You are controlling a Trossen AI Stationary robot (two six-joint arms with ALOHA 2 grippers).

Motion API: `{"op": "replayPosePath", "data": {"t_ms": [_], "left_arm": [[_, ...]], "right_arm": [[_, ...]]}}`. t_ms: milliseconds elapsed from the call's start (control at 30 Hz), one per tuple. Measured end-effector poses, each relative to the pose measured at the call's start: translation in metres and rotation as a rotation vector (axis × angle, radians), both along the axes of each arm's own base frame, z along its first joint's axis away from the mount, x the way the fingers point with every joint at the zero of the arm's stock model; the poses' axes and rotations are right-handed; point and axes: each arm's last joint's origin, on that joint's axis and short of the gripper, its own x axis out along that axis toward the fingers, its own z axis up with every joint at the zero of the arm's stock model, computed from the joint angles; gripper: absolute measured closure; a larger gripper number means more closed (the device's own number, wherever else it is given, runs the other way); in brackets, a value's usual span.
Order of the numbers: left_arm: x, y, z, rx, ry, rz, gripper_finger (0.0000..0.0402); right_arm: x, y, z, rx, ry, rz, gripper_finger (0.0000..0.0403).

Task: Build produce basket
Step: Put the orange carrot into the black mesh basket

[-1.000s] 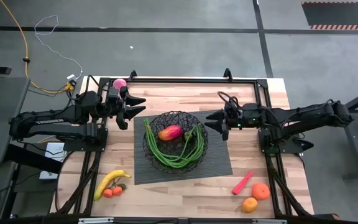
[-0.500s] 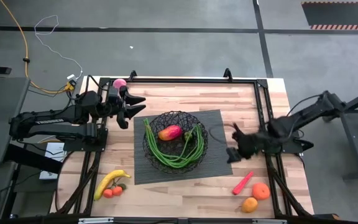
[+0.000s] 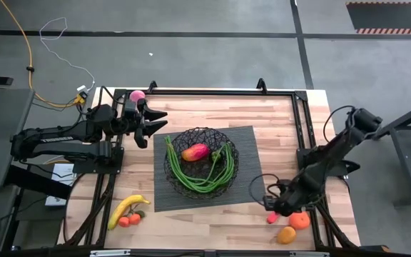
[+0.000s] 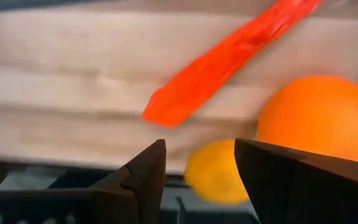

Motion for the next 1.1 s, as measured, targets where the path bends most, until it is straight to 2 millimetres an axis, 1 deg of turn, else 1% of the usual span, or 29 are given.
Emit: {"op": "replayPosePath", "data": {"t_ms": [133, 300, 633, 867, 1100], "left_arm": [[0.0, 0.0, 0.0, -0.001, 0.0, 0.013, 0.0229], [0.0, 0.001, 0.0, -0.002, -0.001, 0.022, 0.0229], [0.0, 0.001, 0.0, -0.003, -0.001, 0.045, 0.0229], [0.0, 0.001, 0.0, -0.004, -0.002, 0.047, 0.0229], [0.0, 0.001, 0.0, -0.004, -0.002, 0.048, 0.0229]], "right_arm": [[0.006, 0.002, -0.017, -0.035, 0.087, -0.018, 0.0231], [0.011, 0.002, -0.03, -0.066, 0.135, -0.035, 0.0231], [0.02, -0.002, -0.043, -0.097, 0.185, -0.071, 0.0231], [0.021, 0.0, -0.057, -0.112, 0.252, -0.063, 0.0231], [0.024, -0.001, -0.061, -0.114, 0.264, -0.059, 0.0231]]}}
